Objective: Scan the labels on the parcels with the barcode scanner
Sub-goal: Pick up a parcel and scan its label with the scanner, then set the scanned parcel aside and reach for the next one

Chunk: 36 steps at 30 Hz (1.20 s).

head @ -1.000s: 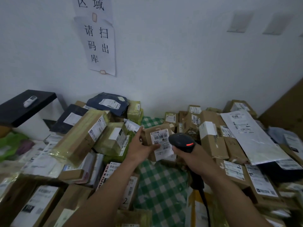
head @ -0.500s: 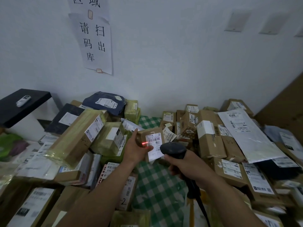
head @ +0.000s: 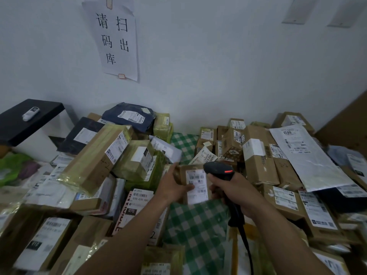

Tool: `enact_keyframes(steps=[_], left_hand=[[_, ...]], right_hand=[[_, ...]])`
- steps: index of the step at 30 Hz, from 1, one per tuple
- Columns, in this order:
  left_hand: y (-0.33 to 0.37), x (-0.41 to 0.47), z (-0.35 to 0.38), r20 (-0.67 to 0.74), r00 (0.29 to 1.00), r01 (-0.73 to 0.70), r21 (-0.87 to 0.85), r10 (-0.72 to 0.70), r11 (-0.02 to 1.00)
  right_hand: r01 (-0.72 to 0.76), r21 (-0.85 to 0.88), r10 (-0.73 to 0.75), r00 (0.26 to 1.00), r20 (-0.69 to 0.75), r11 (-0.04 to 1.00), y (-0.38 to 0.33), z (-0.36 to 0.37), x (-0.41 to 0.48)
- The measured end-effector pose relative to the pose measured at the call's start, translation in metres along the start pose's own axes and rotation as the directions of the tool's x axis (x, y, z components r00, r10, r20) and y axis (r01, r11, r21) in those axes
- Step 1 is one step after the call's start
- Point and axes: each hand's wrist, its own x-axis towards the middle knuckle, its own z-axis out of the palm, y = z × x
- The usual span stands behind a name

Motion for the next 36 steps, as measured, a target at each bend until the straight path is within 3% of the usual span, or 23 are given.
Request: enact_keyframes(steps=[4, 9, 13, 17, 22, 24, 27, 31, 36], left_hand=[[-0.023, -0.009, 0.032, 0.163, 0.982, 0.074, 0.121, -0.093, 0.990], [-0.043, -0.007, 0.056, 0.251, 0.962, 0.024, 0.322, -0.110, 0.947], [-0.070, 0.007, 0.067, 0.410, 0.891, 0.011, 0.410, -0.195, 0.912], [-0.066, 0.017, 0.065, 0.394, 0.886, -0.007, 0.538, -0.244, 0.843], [-0.059, 0.024, 0.077, 0.333, 0.898, -0.089, 0.776, -0.288, 0.624], [-0.065, 0.029, 0.087, 0.397, 0.896, -0.192, 0.754, -0.202, 0.628], [-0.074, 0.028, 0.096, 0.537, 0.826, -0.347, 0.724, -0.171, 0.595], [-0.082, 0.020, 0.091, 0.485, 0.866, -0.310, 0.714, -0.125, 0.628], [-0.072, 0.029, 0.075, 0.523, 0.824, -0.330, 0.756, -0.220, 0.565]], right_hand=[[-0.025, 0.017, 0.026, 1.000, -0.018, 1.000, 0.010, 0.000, 0.012], [-0.089, -0.066, 0.089, 0.996, -0.011, 0.994, 0.031, -0.001, 0.020], [-0.151, -0.057, 0.152, 0.988, 0.011, 0.987, 0.048, -0.002, 0.028], [-0.188, -0.020, 0.189, 0.982, 0.024, 0.982, 0.056, 0.000, 0.037], [-0.187, 0.017, 0.187, 0.982, 0.036, 0.982, 0.054, 0.001, 0.044], [-0.183, 0.025, 0.182, 0.983, 0.034, 0.983, 0.055, -0.001, 0.044], [-0.189, 0.059, 0.188, 0.982, 0.026, 0.980, 0.056, -0.004, 0.045], [-0.186, 0.077, 0.185, 0.983, 0.013, 0.980, 0.050, -0.005, 0.048], [-0.152, 0.168, 0.150, 0.988, 0.024, 0.974, 0.024, 0.005, 0.054]])
